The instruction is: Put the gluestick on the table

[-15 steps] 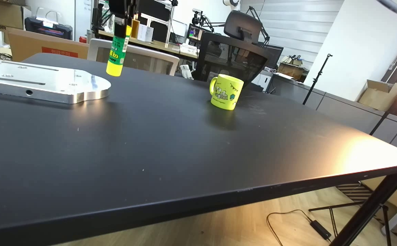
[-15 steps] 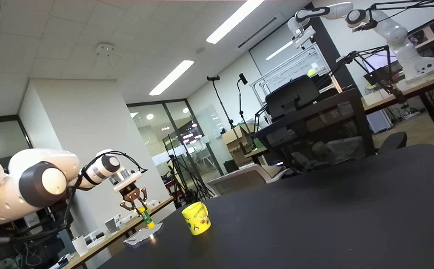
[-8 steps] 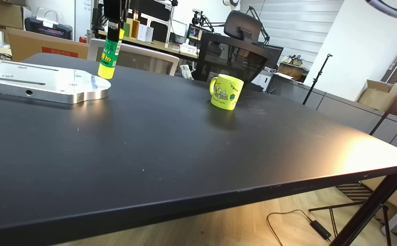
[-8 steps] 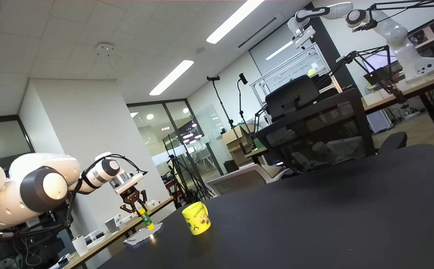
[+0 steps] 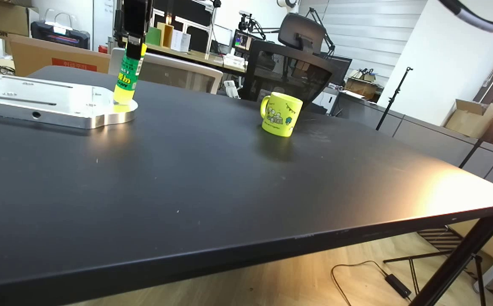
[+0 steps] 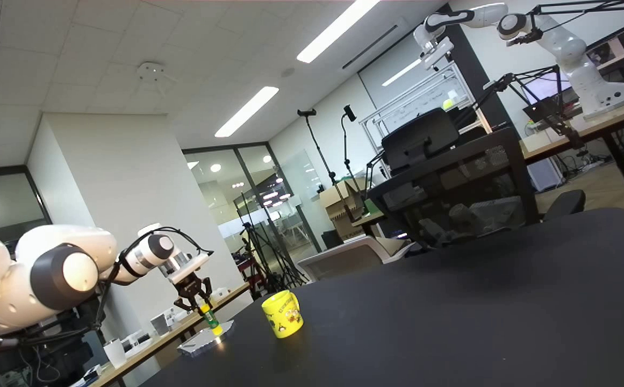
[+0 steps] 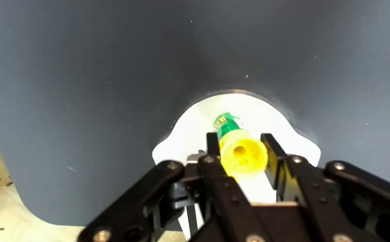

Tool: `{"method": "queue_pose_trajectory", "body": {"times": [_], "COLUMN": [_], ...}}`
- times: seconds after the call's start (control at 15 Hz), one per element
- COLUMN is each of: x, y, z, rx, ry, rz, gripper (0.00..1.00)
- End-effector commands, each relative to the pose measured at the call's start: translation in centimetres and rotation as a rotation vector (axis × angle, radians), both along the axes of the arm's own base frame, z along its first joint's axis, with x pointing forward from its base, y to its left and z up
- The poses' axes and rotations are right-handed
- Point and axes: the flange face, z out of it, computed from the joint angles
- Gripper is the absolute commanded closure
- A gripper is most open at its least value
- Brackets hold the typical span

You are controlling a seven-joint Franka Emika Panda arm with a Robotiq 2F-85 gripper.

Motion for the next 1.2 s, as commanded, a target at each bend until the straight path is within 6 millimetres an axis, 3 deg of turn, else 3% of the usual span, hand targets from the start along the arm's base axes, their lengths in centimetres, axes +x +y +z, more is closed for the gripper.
{"method": "queue_pose_trajectory", "body": {"times": [0.0, 1.13], "x": [-0.38, -0.89], "y": [-0.05, -0.34], "z": [0.6, 0.92], "rx": [0.0, -0.058], "ry": [0.028, 0.072], "rz": [0.013, -0.008], "gripper": [0.91, 0.91]}}
